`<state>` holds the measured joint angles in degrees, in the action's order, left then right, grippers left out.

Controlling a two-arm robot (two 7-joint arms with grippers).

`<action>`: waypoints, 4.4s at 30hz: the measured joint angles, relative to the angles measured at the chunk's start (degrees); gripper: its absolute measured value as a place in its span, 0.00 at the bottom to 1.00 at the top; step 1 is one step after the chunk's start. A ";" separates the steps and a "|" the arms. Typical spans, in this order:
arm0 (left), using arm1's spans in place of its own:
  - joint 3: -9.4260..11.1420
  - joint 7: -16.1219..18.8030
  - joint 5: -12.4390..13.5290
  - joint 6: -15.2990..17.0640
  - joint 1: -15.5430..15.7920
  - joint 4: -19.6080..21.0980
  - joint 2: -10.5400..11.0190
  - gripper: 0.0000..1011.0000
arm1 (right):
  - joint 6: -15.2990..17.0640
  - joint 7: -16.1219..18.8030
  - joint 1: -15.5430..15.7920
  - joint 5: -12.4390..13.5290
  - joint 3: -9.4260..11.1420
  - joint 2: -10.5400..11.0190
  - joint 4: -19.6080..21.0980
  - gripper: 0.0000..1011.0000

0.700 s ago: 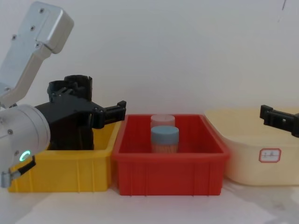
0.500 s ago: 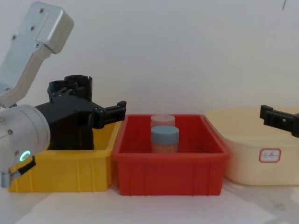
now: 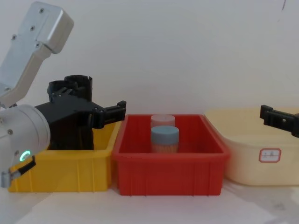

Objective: Pick up the garbage bag with the one hand and transfer it to the other hand.

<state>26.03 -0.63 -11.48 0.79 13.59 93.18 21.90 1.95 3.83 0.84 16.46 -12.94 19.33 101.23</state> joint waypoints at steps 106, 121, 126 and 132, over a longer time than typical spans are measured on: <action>-9.38 -1.34 -2.48 -1.58 -2.15 -4.62 -2.48 0.99 | 0.00 0.00 0.00 0.00 0.00 0.00 0.00 0.99; -9.30 -4.42 -3.11 -3.18 0.82 -8.90 -3.96 0.93 | 0.00 0.00 0.00 0.00 0.00 0.00 0.00 0.99; -9.34 -5.10 -3.10 -3.74 1.47 -9.87 -4.40 0.79 | 0.00 0.00 0.00 0.00 0.00 0.00 0.00 0.99; -9.26 -5.70 -2.66 -3.96 2.03 -10.56 -4.67 0.60 | 0.00 0.00 0.00 0.00 0.00 0.00 0.00 0.99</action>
<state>16.76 -6.33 -14.14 -3.16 15.62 82.62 17.22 1.95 3.83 0.84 16.46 -12.94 19.33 101.23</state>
